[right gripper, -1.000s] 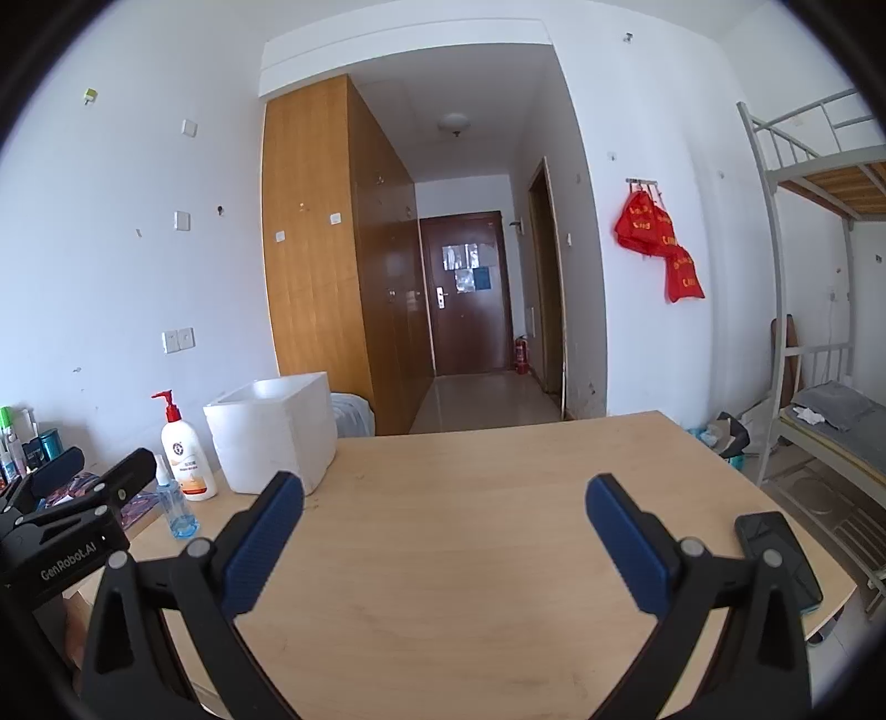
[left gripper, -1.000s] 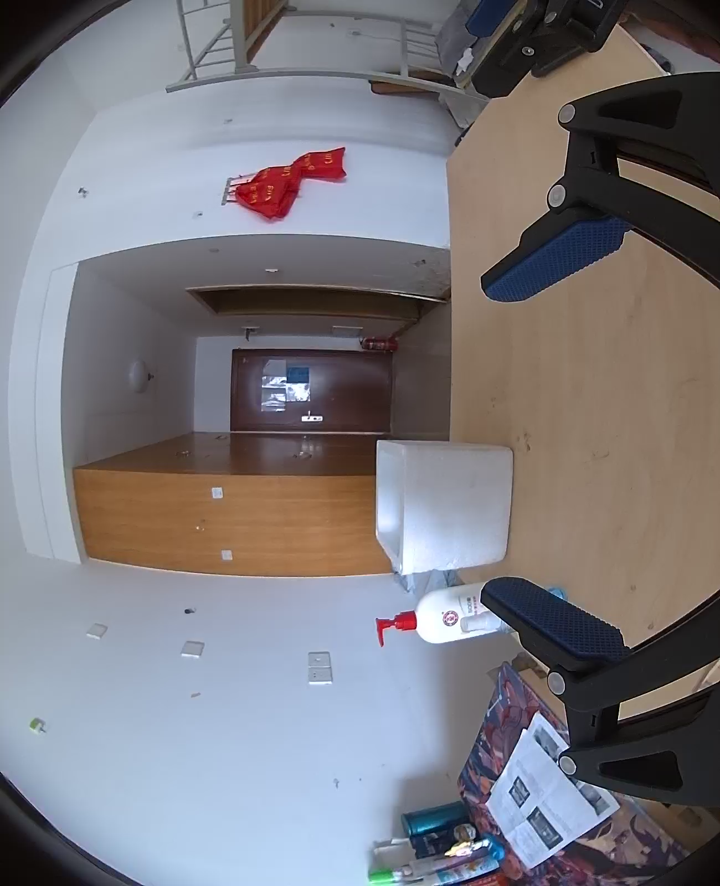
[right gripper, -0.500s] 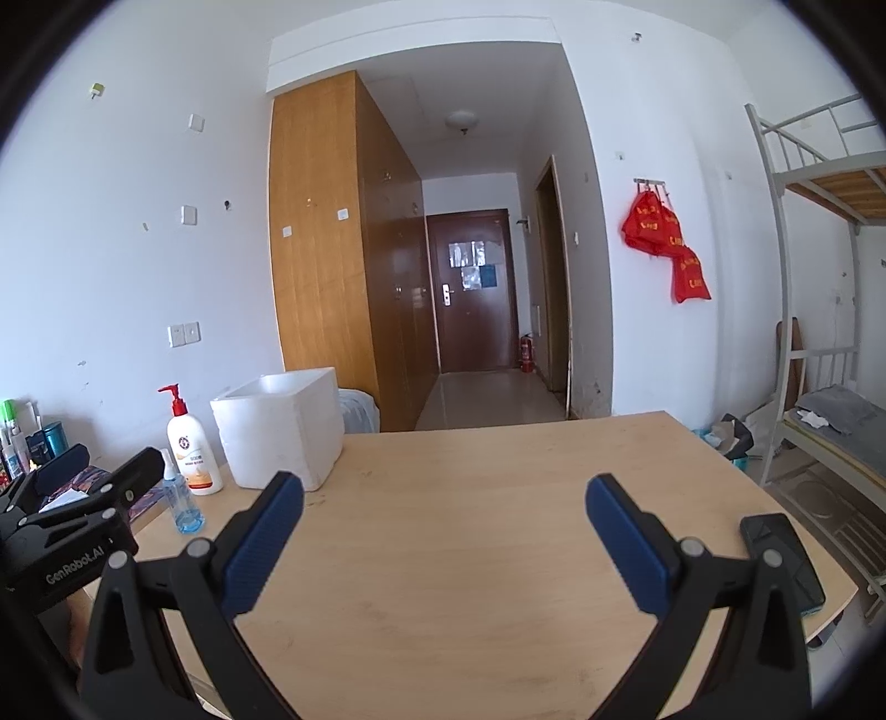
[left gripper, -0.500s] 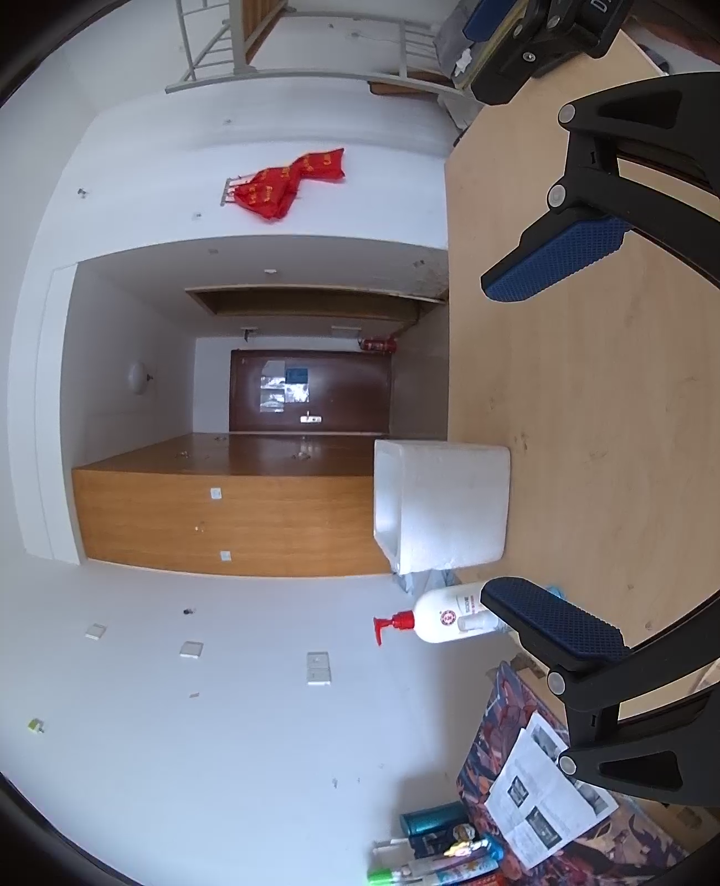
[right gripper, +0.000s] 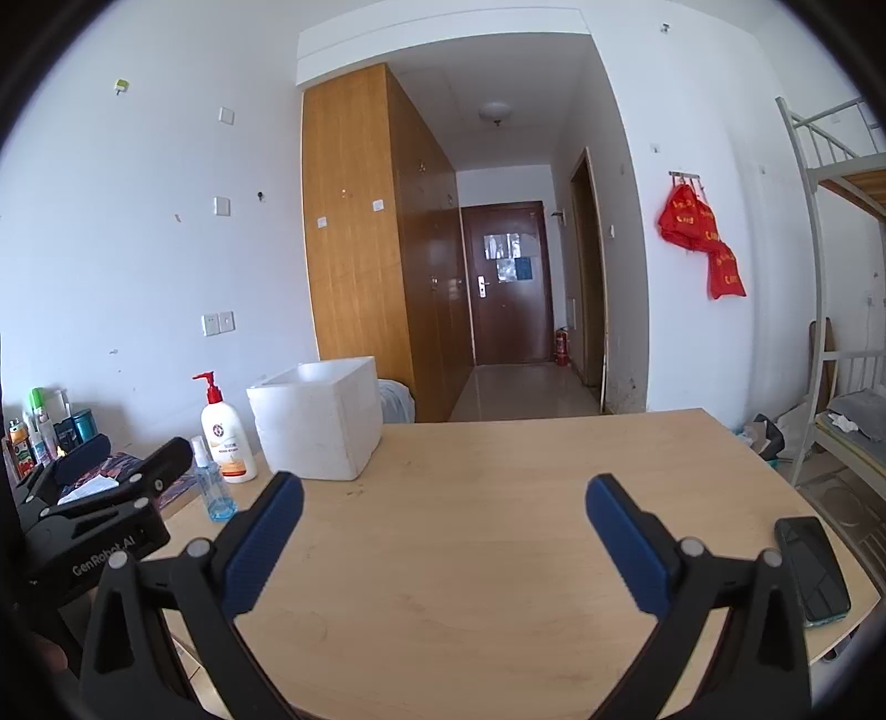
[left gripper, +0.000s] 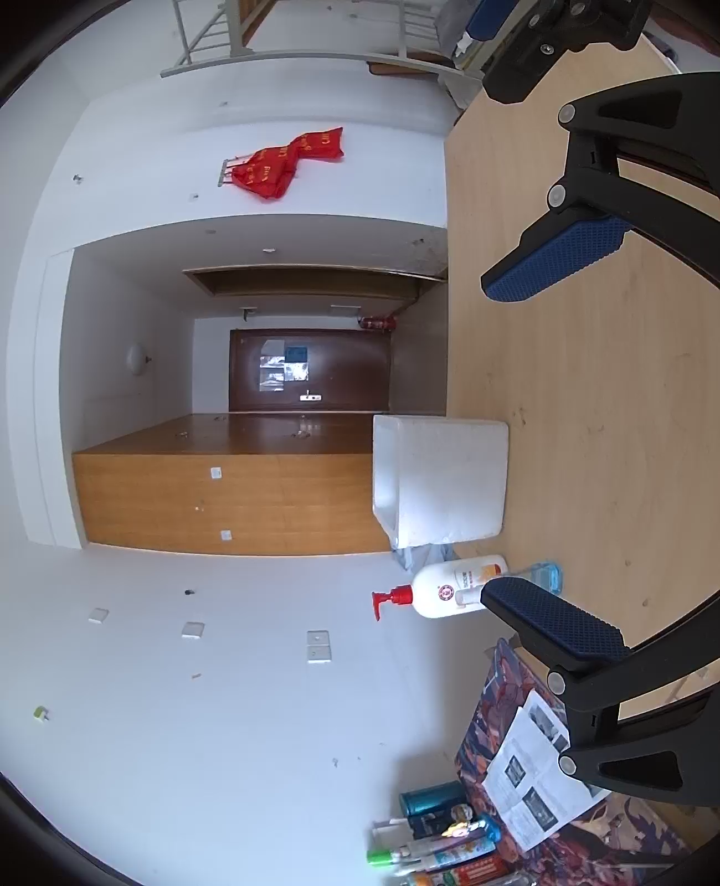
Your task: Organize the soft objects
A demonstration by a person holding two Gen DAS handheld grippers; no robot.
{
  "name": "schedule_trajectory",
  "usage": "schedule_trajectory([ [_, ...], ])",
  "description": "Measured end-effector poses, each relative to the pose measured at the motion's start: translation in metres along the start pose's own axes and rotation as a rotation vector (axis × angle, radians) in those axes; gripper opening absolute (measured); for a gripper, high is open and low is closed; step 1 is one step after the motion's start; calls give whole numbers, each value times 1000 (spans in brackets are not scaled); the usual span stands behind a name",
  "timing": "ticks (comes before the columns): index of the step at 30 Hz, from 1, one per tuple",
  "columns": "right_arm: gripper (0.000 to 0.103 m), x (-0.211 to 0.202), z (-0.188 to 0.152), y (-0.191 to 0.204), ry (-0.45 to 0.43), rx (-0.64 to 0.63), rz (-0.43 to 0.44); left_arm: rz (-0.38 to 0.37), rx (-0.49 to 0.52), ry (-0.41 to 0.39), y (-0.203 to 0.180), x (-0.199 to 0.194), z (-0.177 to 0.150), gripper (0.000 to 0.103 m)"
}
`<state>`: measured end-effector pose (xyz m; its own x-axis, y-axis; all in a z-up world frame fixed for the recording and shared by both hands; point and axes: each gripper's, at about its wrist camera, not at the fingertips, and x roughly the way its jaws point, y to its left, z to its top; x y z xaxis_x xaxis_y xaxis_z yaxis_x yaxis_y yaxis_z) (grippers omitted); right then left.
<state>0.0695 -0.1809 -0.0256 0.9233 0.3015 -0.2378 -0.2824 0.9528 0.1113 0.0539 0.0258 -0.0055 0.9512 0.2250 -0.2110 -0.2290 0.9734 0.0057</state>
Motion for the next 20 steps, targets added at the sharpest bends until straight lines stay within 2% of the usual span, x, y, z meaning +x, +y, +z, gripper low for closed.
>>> schedule_trajectory([
  [20, 103, 0, -1, 5, 5, -13, 8, 22, -9, -20, 0, -4, 0, 100],
])
